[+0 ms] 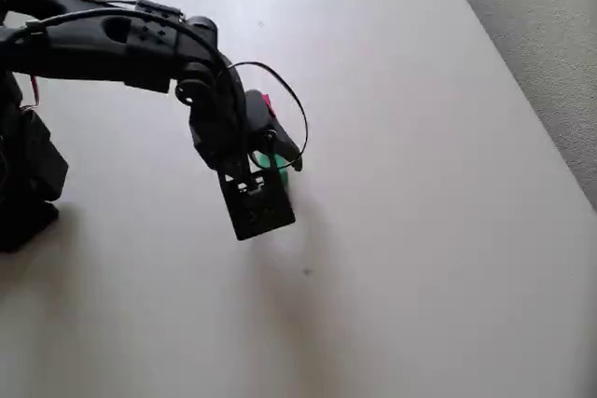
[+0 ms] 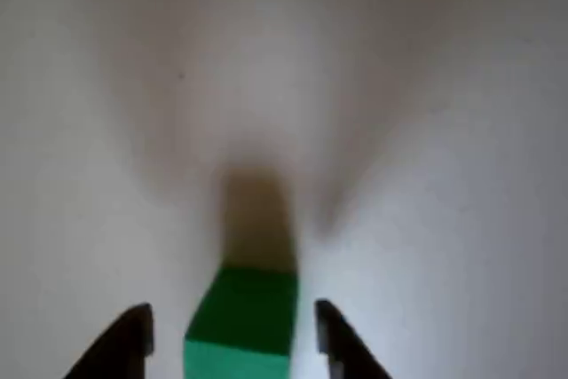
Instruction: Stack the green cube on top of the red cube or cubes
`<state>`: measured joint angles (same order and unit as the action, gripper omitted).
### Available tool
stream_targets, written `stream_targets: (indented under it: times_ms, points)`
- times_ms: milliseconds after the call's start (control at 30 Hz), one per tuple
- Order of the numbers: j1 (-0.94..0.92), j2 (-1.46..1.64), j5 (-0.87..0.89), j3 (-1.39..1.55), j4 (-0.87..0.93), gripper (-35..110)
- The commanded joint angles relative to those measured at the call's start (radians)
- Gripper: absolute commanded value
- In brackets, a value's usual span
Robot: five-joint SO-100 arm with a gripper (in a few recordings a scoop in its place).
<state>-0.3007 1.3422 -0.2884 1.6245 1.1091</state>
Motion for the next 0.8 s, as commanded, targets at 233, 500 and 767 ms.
stream_targets:
  times_ms: [233,500,767]
  points:
    - [0.048,-0.018,0.029,-0.091,0.018,17]
    - [0.067,-0.031,0.038,-0.124,0.043,10]
    - [0.055,-0.029,0.034,-0.169,0.083,5]
